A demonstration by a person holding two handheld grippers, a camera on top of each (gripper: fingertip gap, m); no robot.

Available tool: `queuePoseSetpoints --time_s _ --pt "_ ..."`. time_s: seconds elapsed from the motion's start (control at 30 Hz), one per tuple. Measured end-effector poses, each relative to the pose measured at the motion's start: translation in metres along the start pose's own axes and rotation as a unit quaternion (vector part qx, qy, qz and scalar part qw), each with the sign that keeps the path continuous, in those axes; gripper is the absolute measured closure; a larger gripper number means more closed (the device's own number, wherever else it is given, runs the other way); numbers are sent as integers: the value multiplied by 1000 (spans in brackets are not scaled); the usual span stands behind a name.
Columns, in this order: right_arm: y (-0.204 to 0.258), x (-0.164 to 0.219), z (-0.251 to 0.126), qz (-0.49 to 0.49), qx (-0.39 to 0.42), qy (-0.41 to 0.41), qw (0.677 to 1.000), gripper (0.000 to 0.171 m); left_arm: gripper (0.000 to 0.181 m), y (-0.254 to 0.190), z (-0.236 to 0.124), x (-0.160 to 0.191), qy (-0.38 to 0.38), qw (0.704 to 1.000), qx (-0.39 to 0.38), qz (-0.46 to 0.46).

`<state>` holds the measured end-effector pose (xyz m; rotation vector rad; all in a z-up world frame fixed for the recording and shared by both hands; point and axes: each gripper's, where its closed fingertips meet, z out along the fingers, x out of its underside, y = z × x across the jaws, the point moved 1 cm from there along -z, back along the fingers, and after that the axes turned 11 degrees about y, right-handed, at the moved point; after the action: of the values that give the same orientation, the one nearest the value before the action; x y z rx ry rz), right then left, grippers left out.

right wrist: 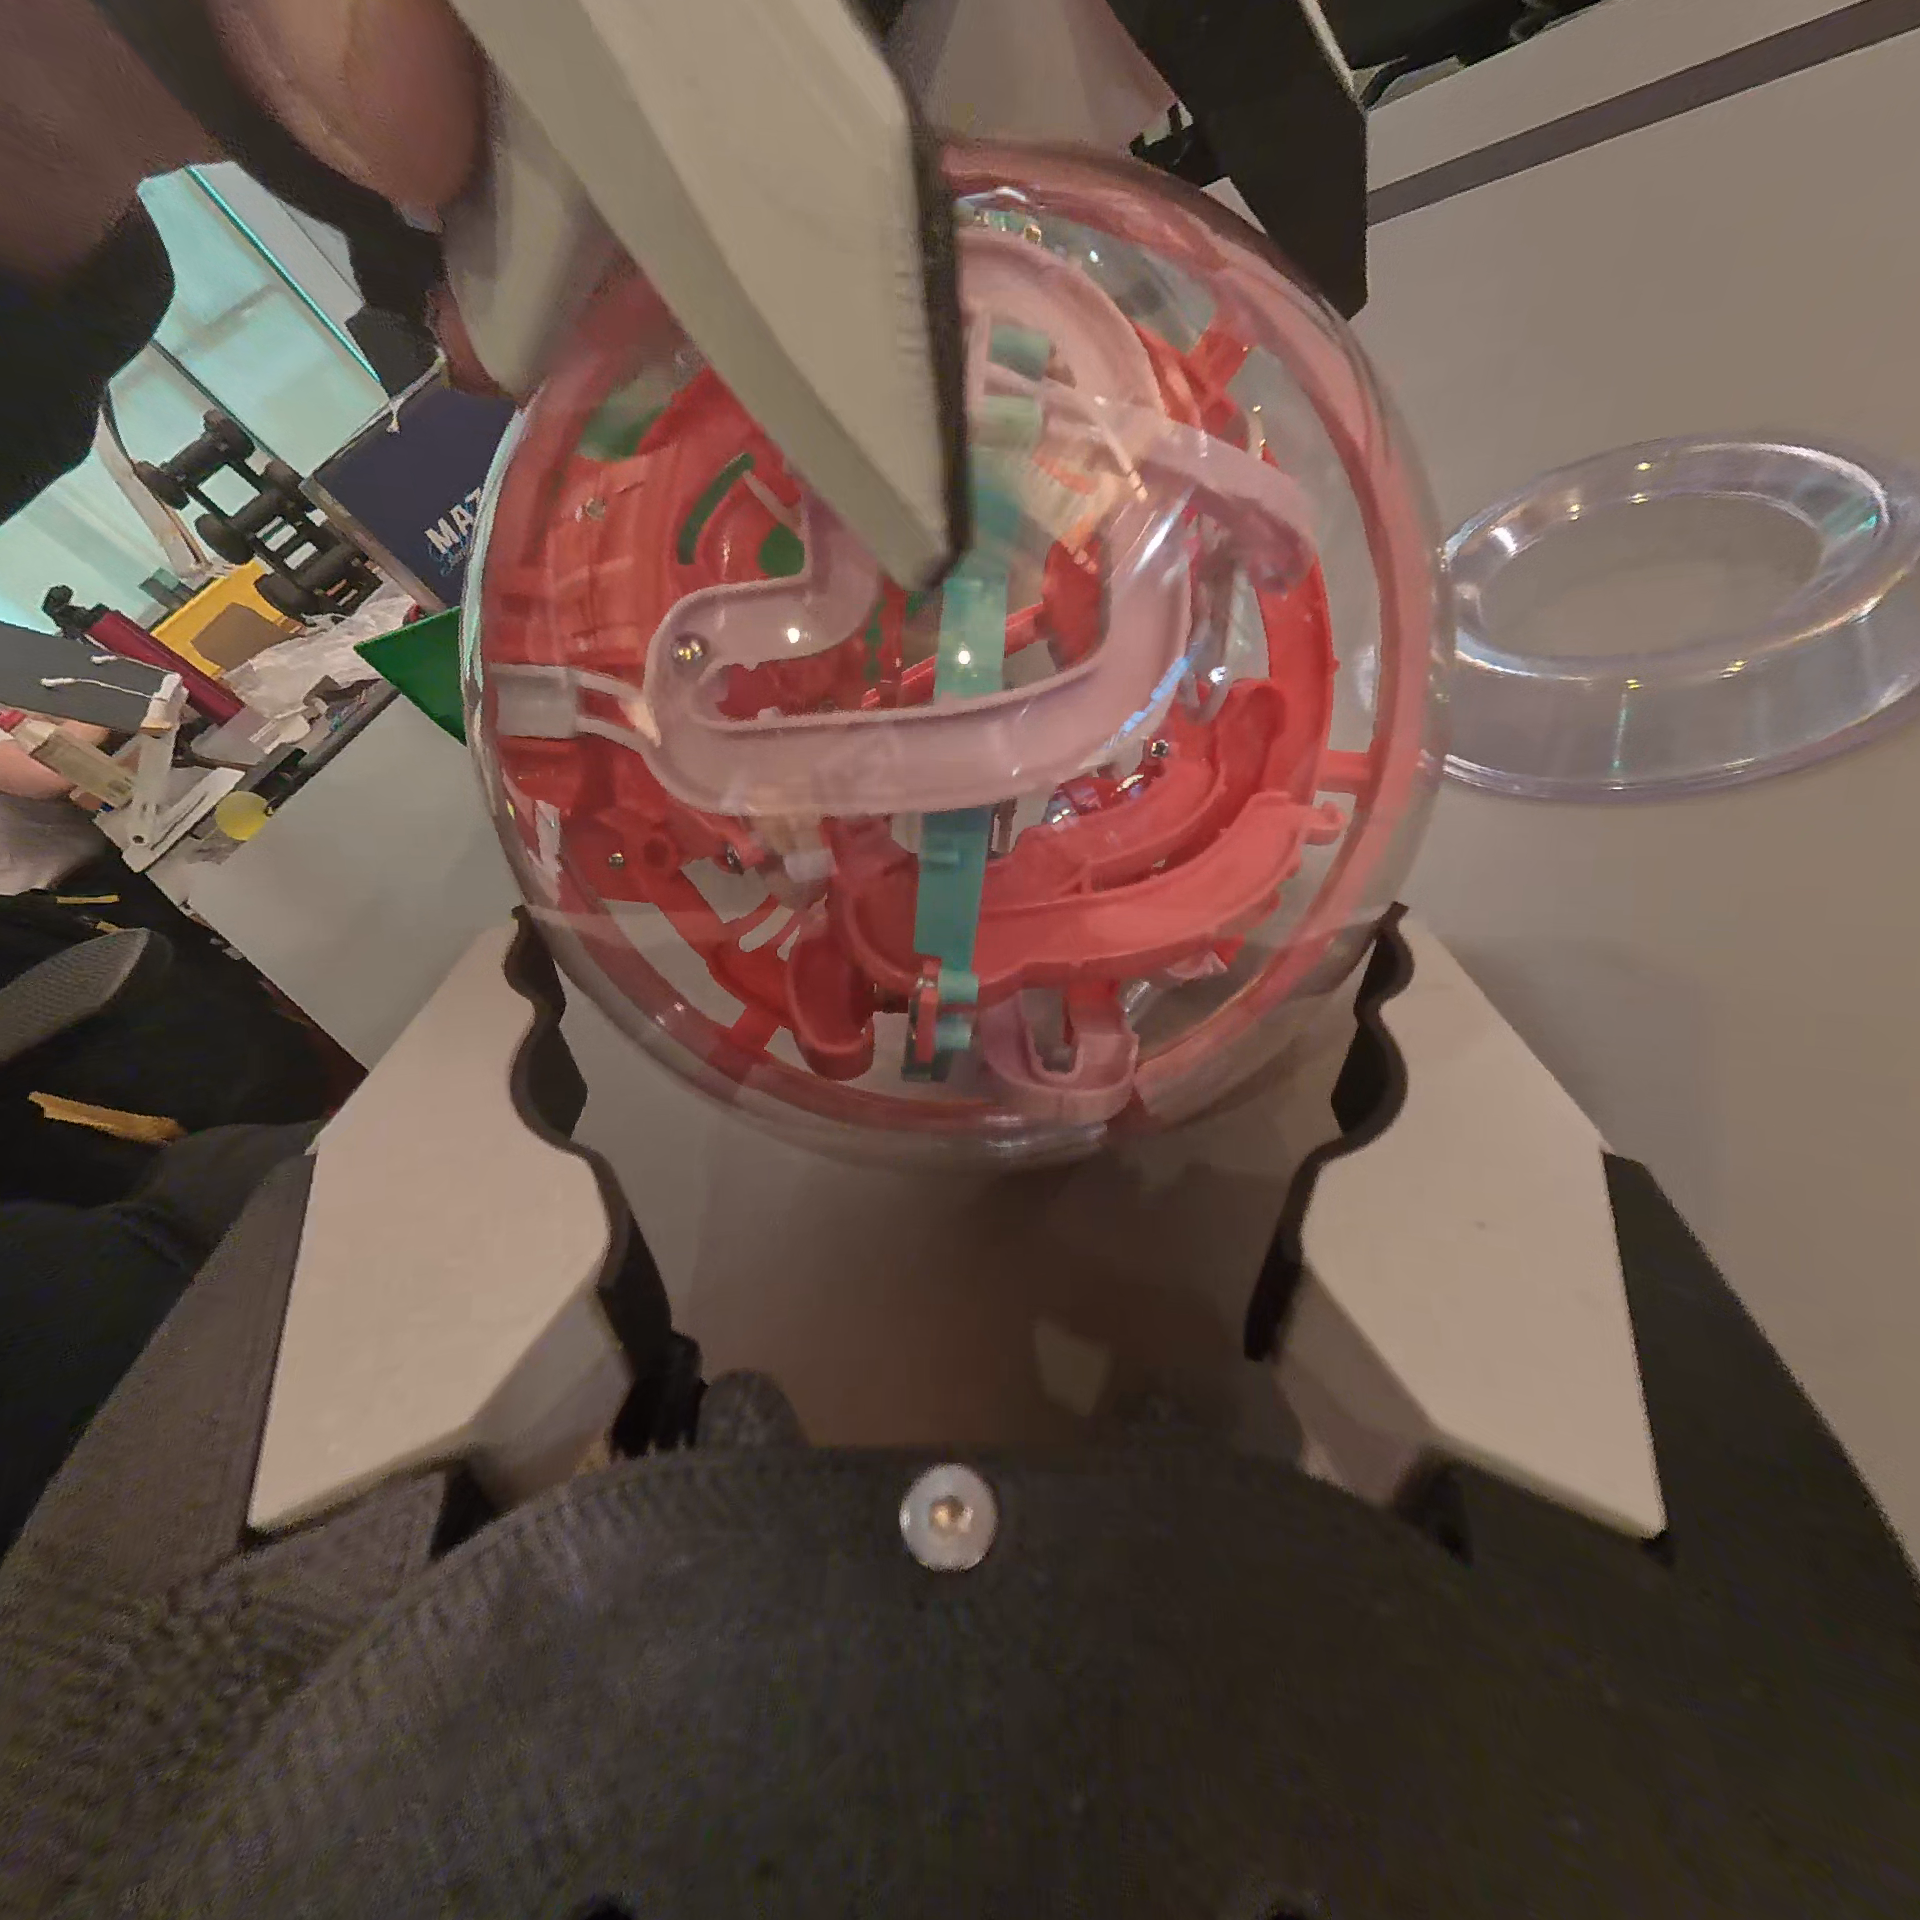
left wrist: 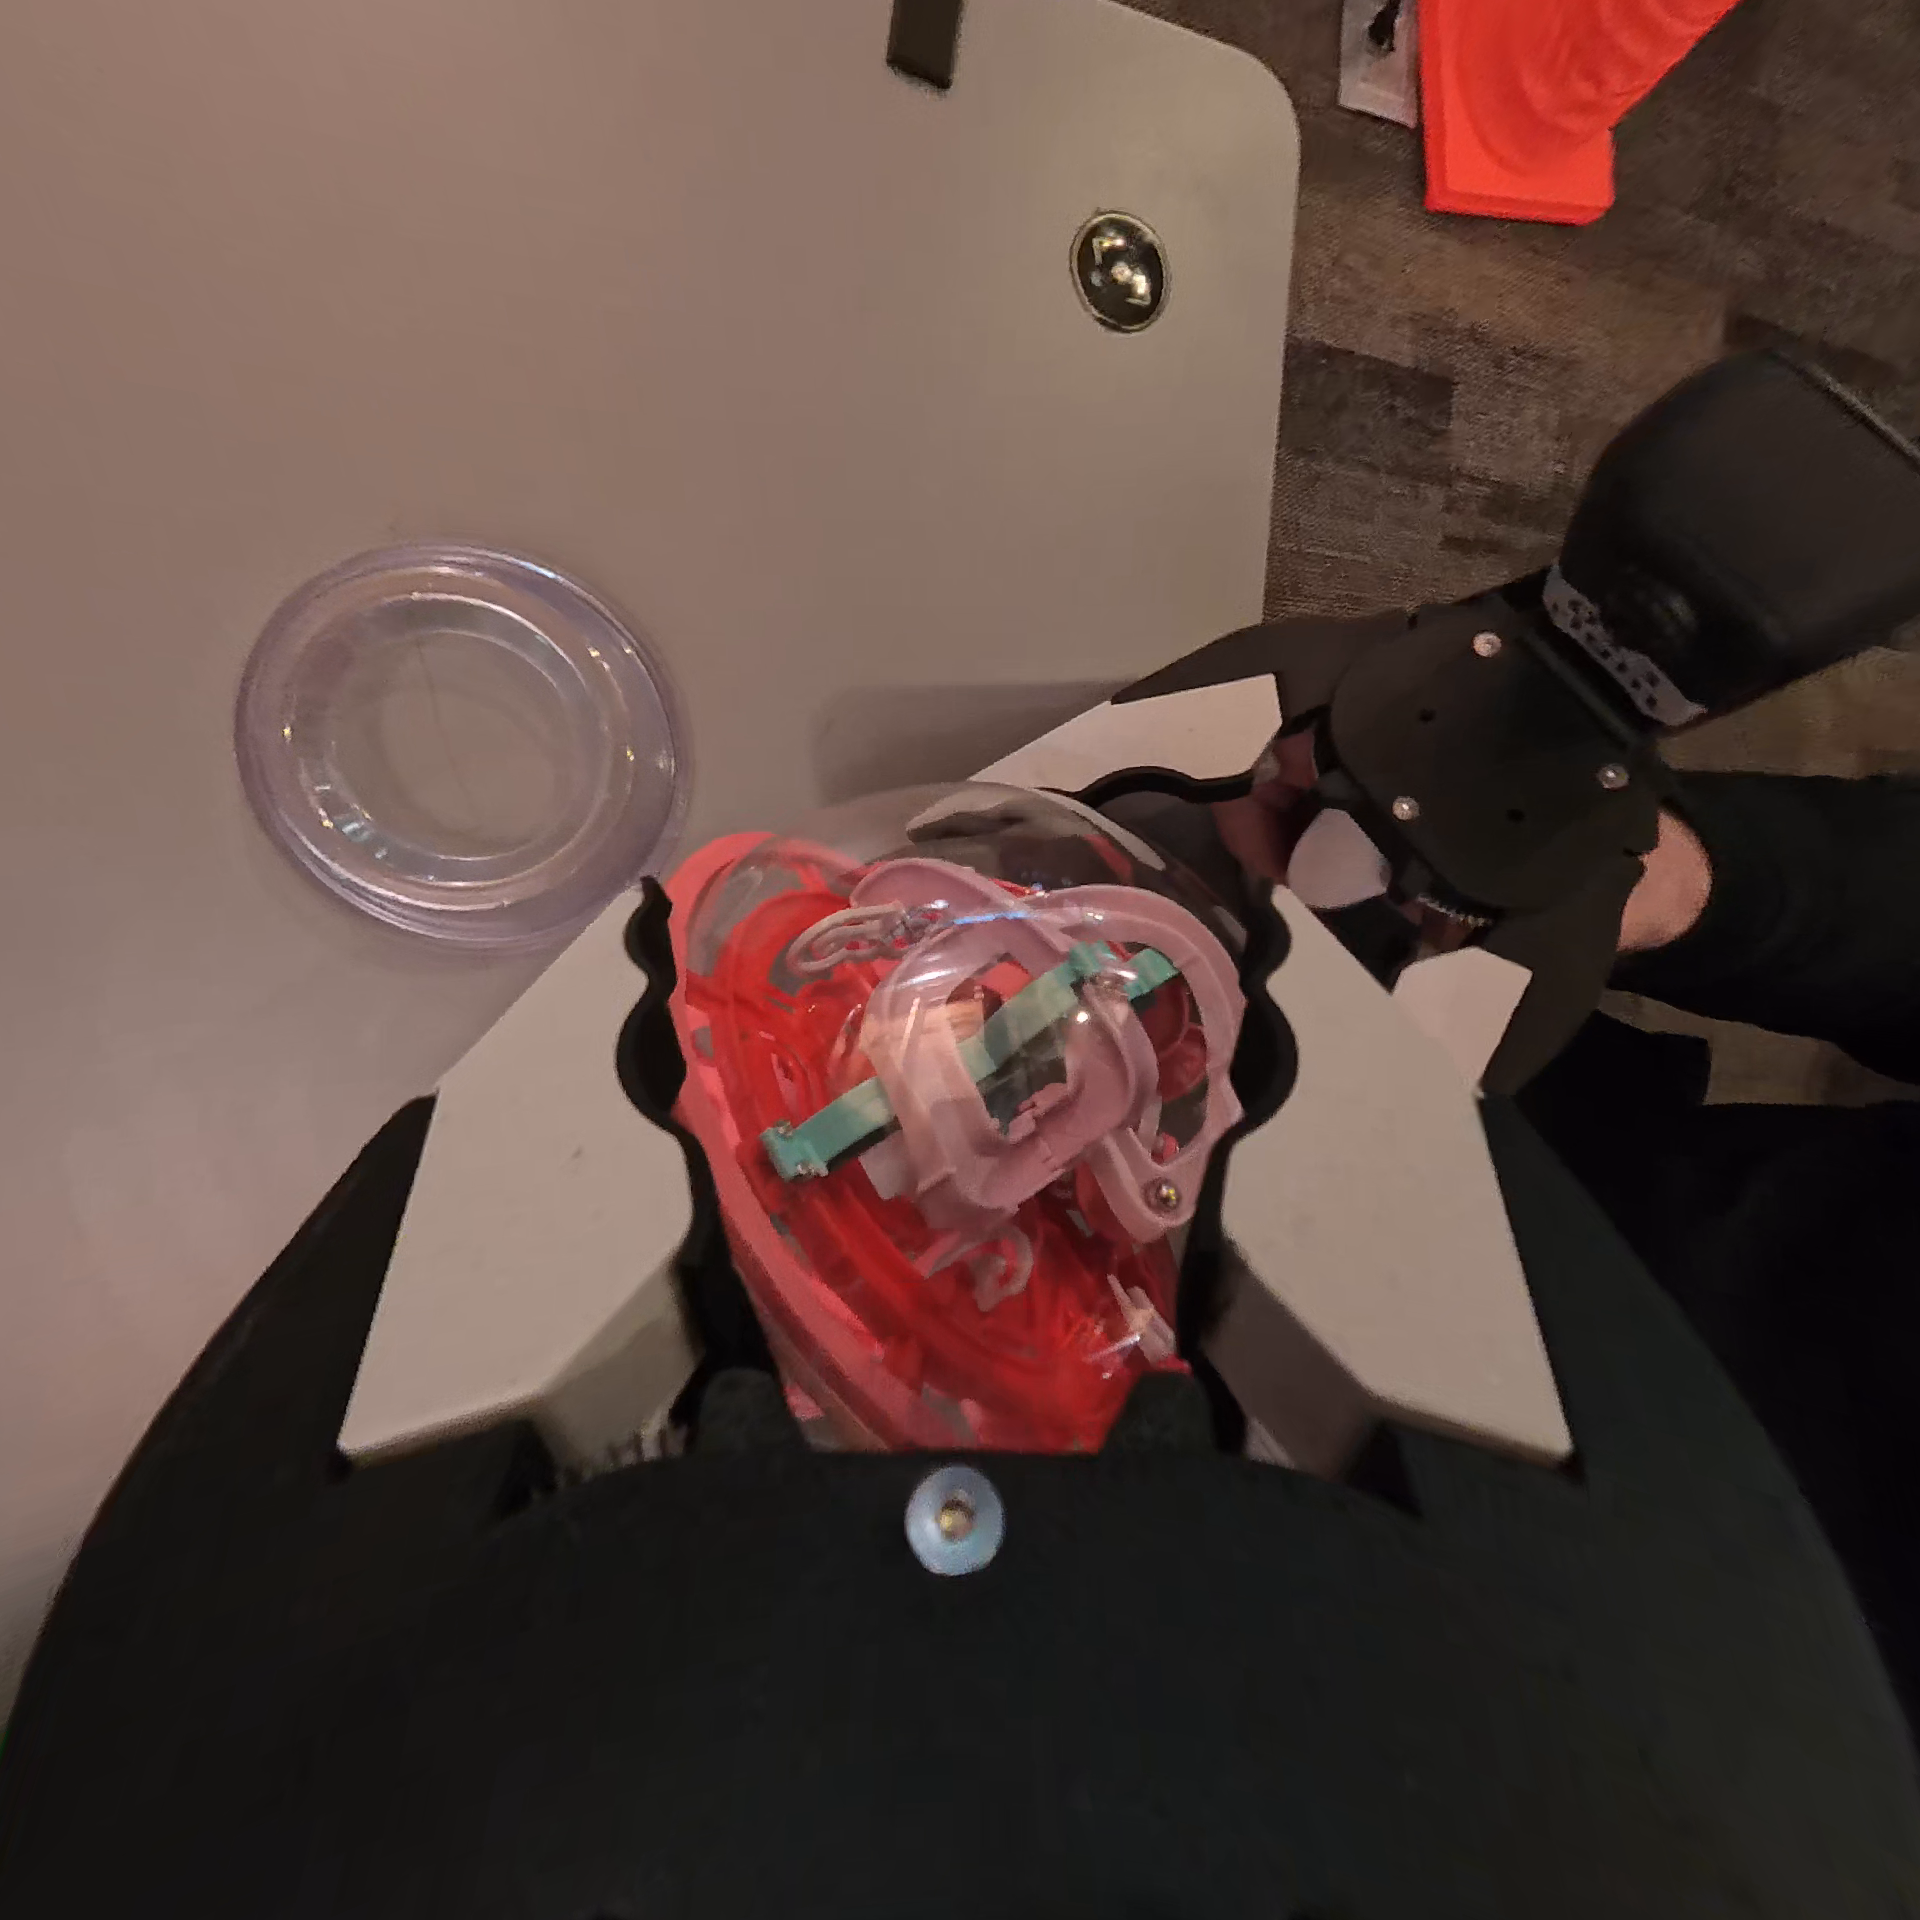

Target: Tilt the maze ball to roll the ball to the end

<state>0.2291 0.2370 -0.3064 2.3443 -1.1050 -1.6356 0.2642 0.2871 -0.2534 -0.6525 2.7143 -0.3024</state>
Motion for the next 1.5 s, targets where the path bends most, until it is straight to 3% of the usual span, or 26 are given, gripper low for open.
queuePoseSetpoints --time_s 0.17,0.27,0.4,0.57,0.7,0.8,1.1,1.27,1.5 --pt "2 3 1 3 -10 7 1000 31 52 -6 -10 14 -1 999 37 34" --pt "2 4 2 3 -14 11 1000 42 48 -6 -21 23 -20 997 66 27" --pt "5 3 4 -9 -20 19 1000 45 43 4 -27 49 -25 998 47 20" --pt "13 0 15 -32 -27 34 999 39 51 13 -24 70 -48 998 20 18" --pt "21 -5 17 -95 0 39 995 33 53 7 -21 67 -50 998 17 20" --pt "23 -18 10 -169 50 24 984 17 53 -1 -15 63 -39 999 17 28" --pt "33 -18 11 -170 16 23 985 19 46 -11 -5 55 -38 998 26 47" --pt "31 -14 13 -161 14 18 987 19 53 -17 -18 52 -59 995 70 50" --pt "38 -17 19 -171 -1 21 985 22 47 -17 -40 82 -53 995 65 61"
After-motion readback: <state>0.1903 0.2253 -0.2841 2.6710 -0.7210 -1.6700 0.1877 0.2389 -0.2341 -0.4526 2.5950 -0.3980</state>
